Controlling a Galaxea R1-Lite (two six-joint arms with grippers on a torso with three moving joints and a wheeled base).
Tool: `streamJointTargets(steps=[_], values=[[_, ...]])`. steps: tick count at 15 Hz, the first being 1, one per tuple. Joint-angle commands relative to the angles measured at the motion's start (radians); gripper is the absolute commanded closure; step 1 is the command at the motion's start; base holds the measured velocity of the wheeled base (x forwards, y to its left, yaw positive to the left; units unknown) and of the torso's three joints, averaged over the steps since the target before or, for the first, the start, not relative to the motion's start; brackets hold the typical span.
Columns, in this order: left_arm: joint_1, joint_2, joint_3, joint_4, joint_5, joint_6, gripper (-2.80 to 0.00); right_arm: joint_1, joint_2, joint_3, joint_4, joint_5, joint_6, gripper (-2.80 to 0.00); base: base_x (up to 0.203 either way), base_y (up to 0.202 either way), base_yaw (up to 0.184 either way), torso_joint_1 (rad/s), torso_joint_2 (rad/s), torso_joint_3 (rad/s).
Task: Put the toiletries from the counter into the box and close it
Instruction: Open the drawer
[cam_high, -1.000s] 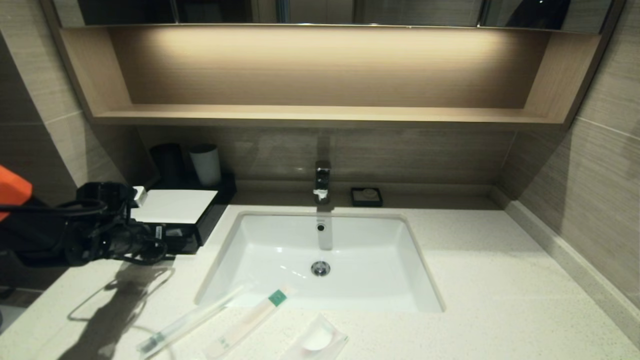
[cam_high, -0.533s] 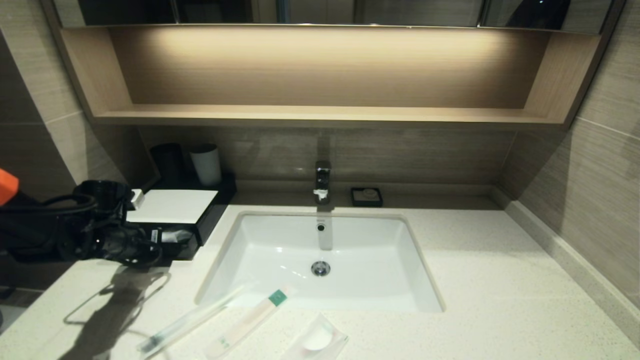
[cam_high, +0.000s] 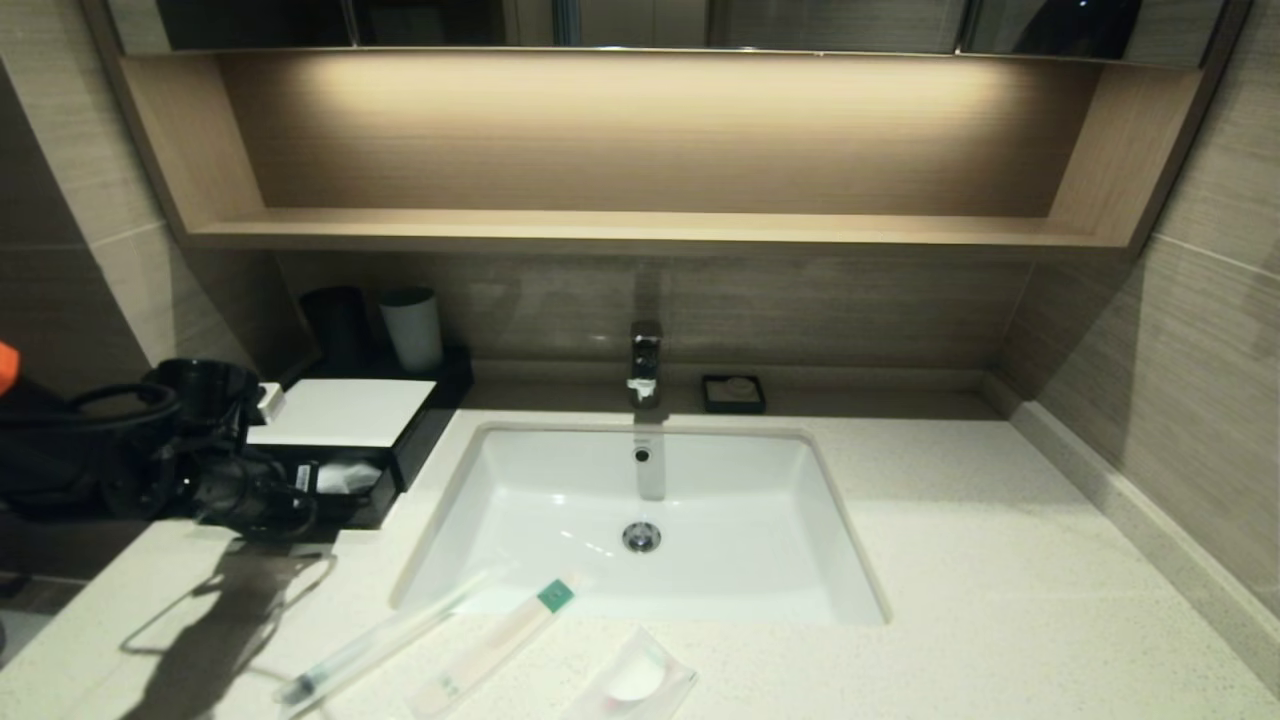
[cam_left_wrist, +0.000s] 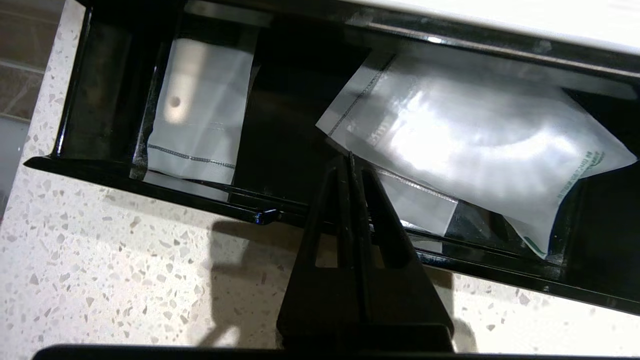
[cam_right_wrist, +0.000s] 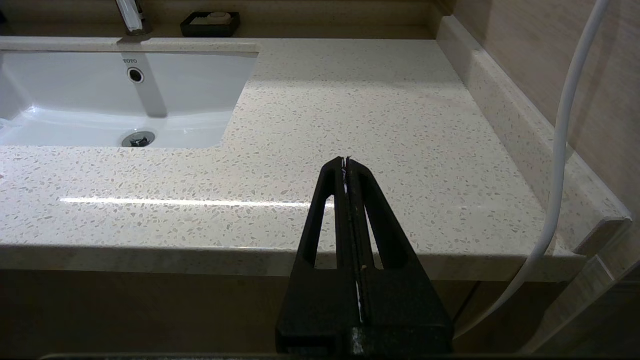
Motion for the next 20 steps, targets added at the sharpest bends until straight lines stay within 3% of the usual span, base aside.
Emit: streamJointTargets(steps=[1, 20], values=[[0.000, -0.019, -0.001, 0.025, 0.000, 0.003, 0.00, 0.000, 0.000, 0.002, -0.001, 0.000, 0.000, 0.00, 0.000, 0.000, 0.000, 0.000, 0.00, 0.000], [0.001, -0.090, 0.004, 0.214, -0.001, 0.036, 0.00, 0.000, 0.000, 0.000, -0.001, 0.000, 0.000, 0.00, 0.000, 0.000, 0.000, 0.000, 0.00, 0.000]])
